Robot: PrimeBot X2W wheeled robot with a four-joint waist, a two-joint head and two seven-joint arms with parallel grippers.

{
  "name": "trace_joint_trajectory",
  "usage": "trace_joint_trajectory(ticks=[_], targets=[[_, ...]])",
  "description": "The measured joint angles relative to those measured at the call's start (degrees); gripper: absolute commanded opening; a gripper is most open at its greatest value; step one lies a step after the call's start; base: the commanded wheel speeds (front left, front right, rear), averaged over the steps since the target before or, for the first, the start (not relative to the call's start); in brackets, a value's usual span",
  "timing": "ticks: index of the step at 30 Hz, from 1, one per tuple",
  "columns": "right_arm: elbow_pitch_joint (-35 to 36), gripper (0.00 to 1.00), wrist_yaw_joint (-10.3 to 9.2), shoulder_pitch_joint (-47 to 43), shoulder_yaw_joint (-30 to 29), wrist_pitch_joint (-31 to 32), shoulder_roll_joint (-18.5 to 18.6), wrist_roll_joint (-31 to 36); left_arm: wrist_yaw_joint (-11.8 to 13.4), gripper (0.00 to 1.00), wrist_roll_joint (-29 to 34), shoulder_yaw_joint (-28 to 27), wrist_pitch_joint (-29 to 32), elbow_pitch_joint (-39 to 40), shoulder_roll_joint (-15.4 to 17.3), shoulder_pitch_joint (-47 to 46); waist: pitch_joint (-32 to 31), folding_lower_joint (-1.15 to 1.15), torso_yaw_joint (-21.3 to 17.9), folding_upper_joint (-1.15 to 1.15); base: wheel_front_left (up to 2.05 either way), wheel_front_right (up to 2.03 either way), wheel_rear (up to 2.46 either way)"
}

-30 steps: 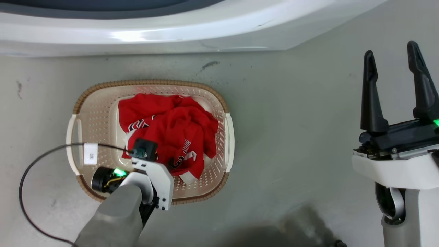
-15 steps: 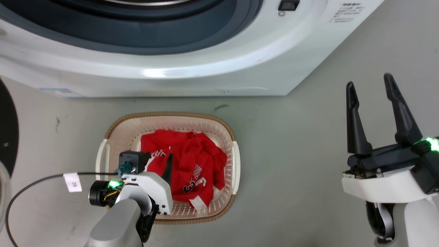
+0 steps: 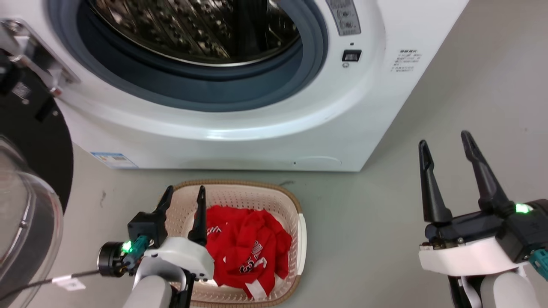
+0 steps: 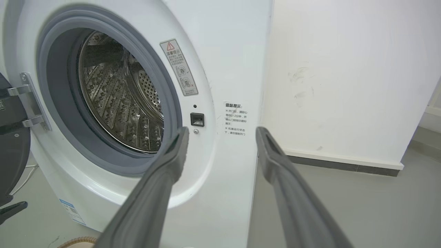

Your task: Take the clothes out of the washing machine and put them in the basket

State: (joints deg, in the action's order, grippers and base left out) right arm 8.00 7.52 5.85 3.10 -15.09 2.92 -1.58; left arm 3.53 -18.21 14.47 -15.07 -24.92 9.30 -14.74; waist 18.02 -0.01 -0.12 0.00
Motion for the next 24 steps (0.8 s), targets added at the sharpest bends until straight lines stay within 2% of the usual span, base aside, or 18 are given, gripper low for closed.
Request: trace_joint_trajectory(ticks=[11, 24], targets=[[-1.0, 1.00, 0.00, -4.5, -0.1, 0.0, 0.0, -0.6, -0.4, 1.00, 9.0, -9.1, 0.0, 13.9, -4.5, 9.8, -8.2, 0.00, 1.0, 0.00, 0.00, 0.00, 0.00], [-2.2, 1.00, 0.00, -9.4, -1.5, 0.0, 0.0, -1.6, -0.5, 1.00, 13.7, -12.6, 0.0, 22.2, -6.0, 18.1, -15.1, 0.00, 1.5, 0.00, 0.00, 0.00, 0.00]])
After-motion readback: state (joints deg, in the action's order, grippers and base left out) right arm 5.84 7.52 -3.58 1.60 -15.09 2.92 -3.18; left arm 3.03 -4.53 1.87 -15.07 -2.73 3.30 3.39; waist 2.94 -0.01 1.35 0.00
